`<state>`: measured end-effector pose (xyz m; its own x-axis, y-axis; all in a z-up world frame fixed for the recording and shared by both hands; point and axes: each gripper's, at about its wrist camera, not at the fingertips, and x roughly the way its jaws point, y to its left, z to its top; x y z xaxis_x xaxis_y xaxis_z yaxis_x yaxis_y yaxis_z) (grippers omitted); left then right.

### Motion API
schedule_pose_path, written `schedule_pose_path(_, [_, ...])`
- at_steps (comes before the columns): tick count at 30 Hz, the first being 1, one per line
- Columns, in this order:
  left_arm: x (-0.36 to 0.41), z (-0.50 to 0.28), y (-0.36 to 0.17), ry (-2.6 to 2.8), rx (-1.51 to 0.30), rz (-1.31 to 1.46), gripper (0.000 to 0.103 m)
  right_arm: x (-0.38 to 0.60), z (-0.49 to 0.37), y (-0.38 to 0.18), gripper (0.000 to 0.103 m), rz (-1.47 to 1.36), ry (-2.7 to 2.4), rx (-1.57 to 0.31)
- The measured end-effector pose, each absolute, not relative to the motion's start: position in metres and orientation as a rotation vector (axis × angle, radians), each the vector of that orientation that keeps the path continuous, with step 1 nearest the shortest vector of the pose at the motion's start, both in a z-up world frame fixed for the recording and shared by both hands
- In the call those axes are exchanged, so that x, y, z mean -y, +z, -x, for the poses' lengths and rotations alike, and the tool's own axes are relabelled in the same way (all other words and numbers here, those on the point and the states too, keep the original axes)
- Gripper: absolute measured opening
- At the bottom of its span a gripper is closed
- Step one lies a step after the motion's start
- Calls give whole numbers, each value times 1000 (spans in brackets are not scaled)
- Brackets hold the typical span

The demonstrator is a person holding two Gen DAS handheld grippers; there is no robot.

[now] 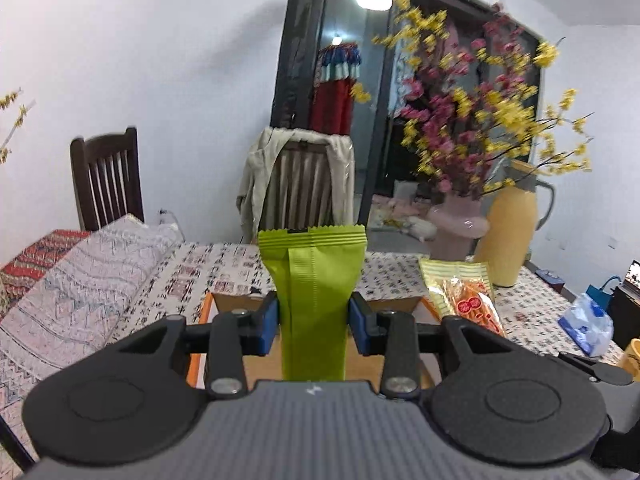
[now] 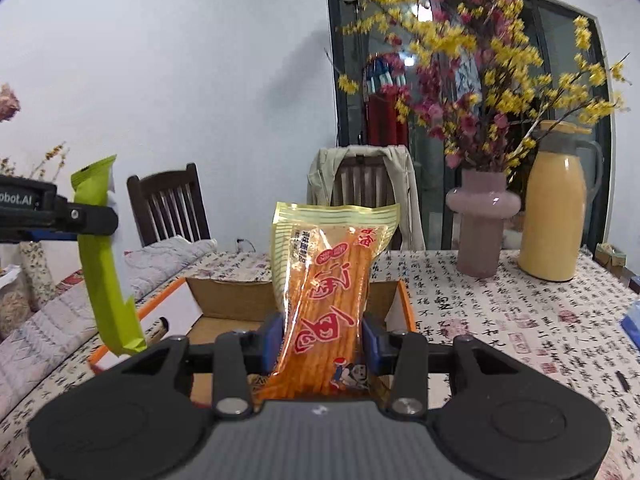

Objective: Organize snacks
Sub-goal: 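Lower both packets into the cardboard box and open both grippers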

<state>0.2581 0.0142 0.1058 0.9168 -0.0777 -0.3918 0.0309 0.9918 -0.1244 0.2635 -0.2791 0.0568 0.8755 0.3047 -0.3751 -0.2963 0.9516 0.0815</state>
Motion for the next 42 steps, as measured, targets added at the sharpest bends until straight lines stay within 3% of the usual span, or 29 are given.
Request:
schedule_pose_path(9, [-34, -324, 54, -12, -545, 144, 37, 265, -322, 25, 40, -57, 291, -474])
schedule_pose_path(17, [-42, -331, 25, -8, -558, 156, 38, 263, -327, 7, 44, -46, 309, -515])
schedule_pose_path(19, [-42, -327, 27, 3, -539, 150, 43, 264, -328, 7, 50, -48, 309, -516])
schedule_pose_path(22, [-42, -322, 29, 8, -507, 150, 71, 266, -323, 9, 61, -50, 312, -500])
schedule_pose_path(23, [-42, -322, 30, 11, -499, 149, 83, 266, -321, 10, 72, -52, 314, -493])
schedule_pose_path(24, [-42, -320, 31, 14, -487, 149, 90, 267, -318, 12, 80, -54, 315, -482])
schedule_pose_path(25, [-41, -318, 32, 13, -477, 149, 92, 267, -316, 13, 95, -55, 314, -473])
schedule_pose_path(26, [-40, -317, 32, 13, -467, 149, 103, 267, -314, 14, 103, -56, 312, -460])
schedule_pose_path(42, [-41, -298, 54, 27, -383, 167, 103, 270, -305, 26, 103, -61, 310, -412])
